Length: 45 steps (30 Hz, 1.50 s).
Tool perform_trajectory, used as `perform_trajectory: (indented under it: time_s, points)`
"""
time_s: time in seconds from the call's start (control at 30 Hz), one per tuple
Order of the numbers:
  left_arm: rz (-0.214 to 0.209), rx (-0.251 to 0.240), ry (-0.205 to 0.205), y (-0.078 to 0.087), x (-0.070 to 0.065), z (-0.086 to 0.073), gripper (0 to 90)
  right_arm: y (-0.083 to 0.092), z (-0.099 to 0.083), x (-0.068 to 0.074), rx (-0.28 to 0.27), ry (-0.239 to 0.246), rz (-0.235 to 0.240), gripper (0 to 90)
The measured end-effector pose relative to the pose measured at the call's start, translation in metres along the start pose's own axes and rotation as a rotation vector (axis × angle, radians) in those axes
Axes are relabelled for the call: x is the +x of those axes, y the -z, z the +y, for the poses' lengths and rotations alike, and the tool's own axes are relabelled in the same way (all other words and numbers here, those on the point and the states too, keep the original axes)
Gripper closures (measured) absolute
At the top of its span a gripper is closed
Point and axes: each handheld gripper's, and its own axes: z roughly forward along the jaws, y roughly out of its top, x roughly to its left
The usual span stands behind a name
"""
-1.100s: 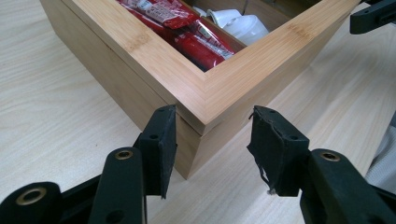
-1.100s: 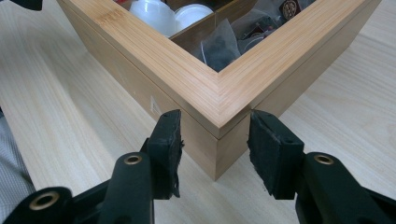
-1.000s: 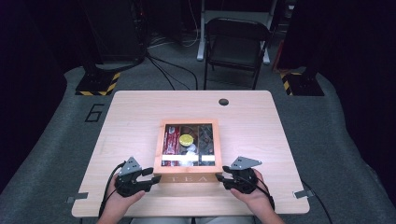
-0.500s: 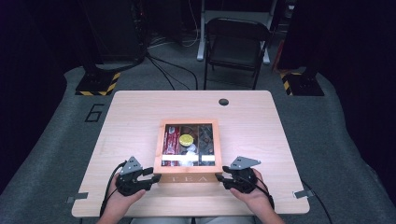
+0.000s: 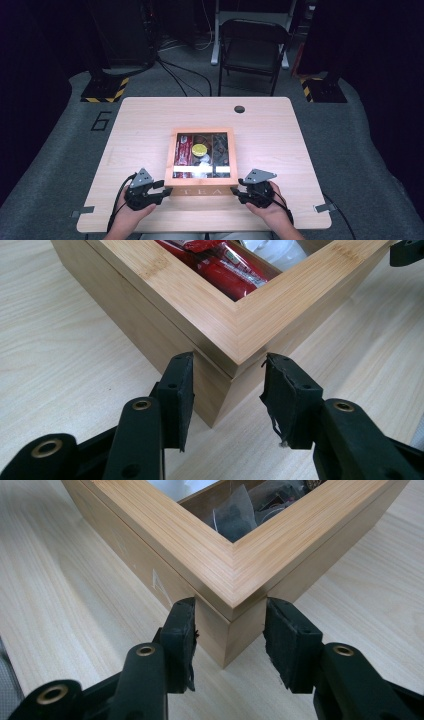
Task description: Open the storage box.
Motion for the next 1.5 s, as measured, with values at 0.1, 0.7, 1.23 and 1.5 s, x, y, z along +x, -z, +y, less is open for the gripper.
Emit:
perform_trajectory:
  time_s: [0.1,0.7,1.23,1.5]
  points:
    - [-0.003,0.004,0.000,0.000,0.000,0.000,54.9,0.001,0.001,0.000,-0.009,0.000,-0.002,55.4]
    - [0.000,-0.021,-0.010,0.003,-0.001,0.006,54.5,0.005,0.005,0.001,-0.048,-0.011,-0.014,57.4]
    - [-0.016,-0.044,0.024,0.007,-0.002,0.019,51.1,0.014,0.014,-0.001,-0.086,-0.030,-0.006,57.7]
    - [-0.005,-0.046,0.029,0.008,-0.003,0.024,51.1,0.016,0.018,-0.003,-0.081,-0.040,0.003,57.6]
